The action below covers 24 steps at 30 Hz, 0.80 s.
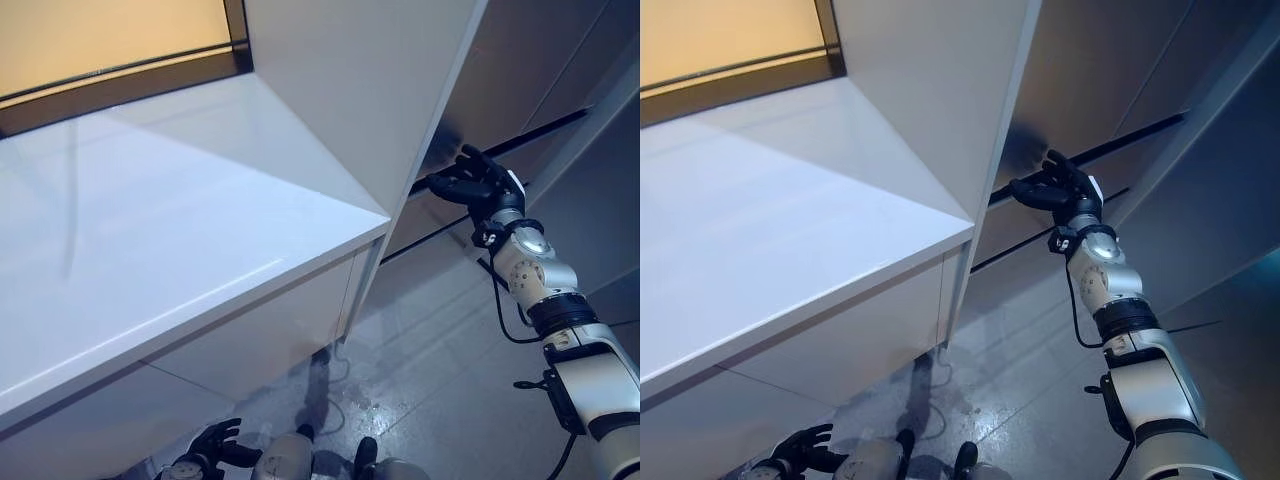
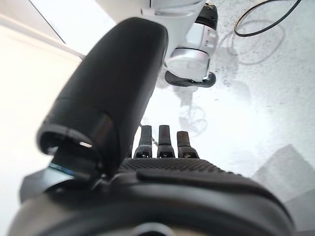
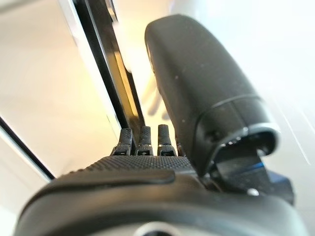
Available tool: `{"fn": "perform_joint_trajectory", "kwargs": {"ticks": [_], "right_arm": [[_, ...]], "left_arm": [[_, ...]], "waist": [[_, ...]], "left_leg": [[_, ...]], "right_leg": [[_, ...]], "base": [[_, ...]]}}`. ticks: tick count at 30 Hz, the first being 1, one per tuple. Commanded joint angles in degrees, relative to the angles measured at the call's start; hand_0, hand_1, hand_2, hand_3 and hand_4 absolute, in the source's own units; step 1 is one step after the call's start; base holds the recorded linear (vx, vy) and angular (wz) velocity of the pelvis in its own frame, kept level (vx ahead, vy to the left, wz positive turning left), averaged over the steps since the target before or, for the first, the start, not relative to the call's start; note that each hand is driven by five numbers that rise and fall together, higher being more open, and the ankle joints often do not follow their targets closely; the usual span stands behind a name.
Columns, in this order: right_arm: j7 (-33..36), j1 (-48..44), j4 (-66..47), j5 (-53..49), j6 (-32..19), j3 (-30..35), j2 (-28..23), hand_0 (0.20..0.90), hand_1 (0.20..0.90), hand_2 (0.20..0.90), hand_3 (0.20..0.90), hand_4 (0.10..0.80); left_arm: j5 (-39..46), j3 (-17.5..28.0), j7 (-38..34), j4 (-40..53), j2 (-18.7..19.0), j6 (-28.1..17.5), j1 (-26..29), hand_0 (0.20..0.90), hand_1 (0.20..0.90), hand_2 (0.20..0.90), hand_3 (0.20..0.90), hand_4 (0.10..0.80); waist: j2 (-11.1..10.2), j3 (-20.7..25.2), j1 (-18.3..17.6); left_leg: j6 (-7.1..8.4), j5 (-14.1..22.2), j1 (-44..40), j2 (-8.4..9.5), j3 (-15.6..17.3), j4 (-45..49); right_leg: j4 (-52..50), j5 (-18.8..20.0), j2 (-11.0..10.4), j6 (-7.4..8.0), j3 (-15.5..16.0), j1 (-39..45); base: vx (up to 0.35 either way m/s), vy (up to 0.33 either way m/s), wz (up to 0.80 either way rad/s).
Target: Put drinks into fridge and close the fridge
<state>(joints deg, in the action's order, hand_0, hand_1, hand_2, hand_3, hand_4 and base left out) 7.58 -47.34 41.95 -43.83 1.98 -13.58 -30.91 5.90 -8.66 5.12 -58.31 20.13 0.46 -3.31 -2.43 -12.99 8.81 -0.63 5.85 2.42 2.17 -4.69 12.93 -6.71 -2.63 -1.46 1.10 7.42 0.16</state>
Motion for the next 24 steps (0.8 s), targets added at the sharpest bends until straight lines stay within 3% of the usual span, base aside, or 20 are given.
{"fn": "perform_joint_trajectory", "kwargs": {"ticks": [1,4,6,8,11,16,19,20,24], "right_arm": [[0.6,1.6,-10.1,3.7,-4.1,1.8,1.3,0.900,0.900,0.900,0.900,0.800],[0.4,13.3,-21.1,7.7,-3.0,1.5,4.5,0.900,0.900,0.900,0.900,0.800],[-3.5,24.4,-25.2,8.2,-3.7,2.5,6.9,0.900,0.900,0.900,0.900,0.800],[-7.0,35.9,-26.7,11.4,-6.5,2.8,9.6,0.900,0.900,0.900,0.900,0.800],[-8.1,43.4,-24.7,16.2,-7.4,1.6,11.8,0.900,0.900,0.900,0.900,0.800],[-13.1,49.3,-14.3,12.4,-4.5,1.5,15.3,0.900,0.900,0.900,0.900,0.800],[-17.4,49.7,-6.2,11.5,-7.4,3.2,17.1,0.900,0.900,0.900,0.900,0.800],[-17.3,49.8,-1.3,14.2,-10.4,4.1,17.5,0.900,0.900,0.900,0.900,0.800],[-19.5,48.9,12.8,23.3,-14.1,5.2,16.4,0.900,0.900,0.900,0.900,0.800]], "left_arm": [[-0.5,-2.9,2.4,-1.4,2.1,-2.7,-2.1,0.900,0.900,0.900,0.900,0.800],[0.4,-1.6,3.4,-0.4,0.7,-2.4,-2.8,0.900,0.900,0.900,0.900,0.800],[1.6,-0.4,2.3,1.0,-0.4,-1.8,-3.7,0.900,0.900,0.900,0.900,0.800],[2.4,0.4,1.5,1.6,-1.1,-1.5,-4.3,0.900,0.900,0.900,0.900,0.800],[1.7,1.0,1.5,2.4,-1.2,-0.9,-4.2,0.900,0.900,0.900,0.900,0.800],[6.2,0.9,1.0,3.3,-2.0,-0.4,-2.0,0.900,0.900,0.900,0.900,0.800],[6.2,0.3,1.3,2.4,-2.7,-0.1,-0.7,0.900,0.900,0.900,0.900,0.800],[6.2,0.0,1.4,1.5,-3.3,-0.4,-0.4,0.900,0.900,0.900,0.900,0.800],[5.4,-0.8,1.9,-1.3,-4.3,-0.8,0.3,0.900,0.900,0.900,0.900,0.800]], "waist": [[-0.3,6.0,-2.2],[0.0,6.7,-4.7],[0.3,7.4,-6.7],[0.7,8.0,-8.8],[0.9,8.3,-11.0],[1.4,8.2,-13.6],[1.9,8.3,-14.2],[2.2,8.5,-14.4],[2.7,8.7,-14.1]], "left_leg": [[-1.56,-1.2,-4.0,0.90,4.9,-10.2],[-1.29,-1.6,-5.0,0.89,6.7,-11.7],[-1.36,-1.6,-5.8,0.64,8.5,-12.7],[-1.36,-1.9,-6.1,-0.02,10.1,-13.5],[-1.26,-1.8,-6.3,-0.44,11.4,-13.2],[-1.21,-0.9,-7.4,-0.68,12.9,-12.4],[-0.92,-1.0,-7.6,-0.96,13.3,-12.5],[-0.71,-1.1,-7.7,-1.17,13.6,-12.7],[-0.44,-1.2,-7.8,-1.14,13.5,-13.1]], "right_leg": [[1.2,-0.5,1.1,2.54,-3.3,0.1],[3.9,0.8,1.5,2.89,-4.5,0.1],[4.8,1.0,1.9,3.00,-5.3,0.0],[4.2,0.4,2.4,2.98,-6.2,-0.3],[3.3,-0.1,2.8,2.94,-7.0,-0.8],[4.2,-0.1,3.3,2.35,-7.1,0.2],[4.5,-0.2,3.5,2.23,-7.1,0.7],[4.7,-0.1,3.4,2.24,-6.9,0.9],[5.4,0.0,3.0,2.28,-5.7,1.5]], "base": [[-0.110,-0.076,-0.46],[-0.096,-0.053,-0.30],[-0.117,-0.054,-0.39],[-0.099,-0.053,-0.42],[-0.093,-0.035,-0.29],[-0.091,0.005,-0.22],[-0.020,0.004,-0.15],[-0.014,0.015,-0.03],[-0.010,0.027,0.01]]}}
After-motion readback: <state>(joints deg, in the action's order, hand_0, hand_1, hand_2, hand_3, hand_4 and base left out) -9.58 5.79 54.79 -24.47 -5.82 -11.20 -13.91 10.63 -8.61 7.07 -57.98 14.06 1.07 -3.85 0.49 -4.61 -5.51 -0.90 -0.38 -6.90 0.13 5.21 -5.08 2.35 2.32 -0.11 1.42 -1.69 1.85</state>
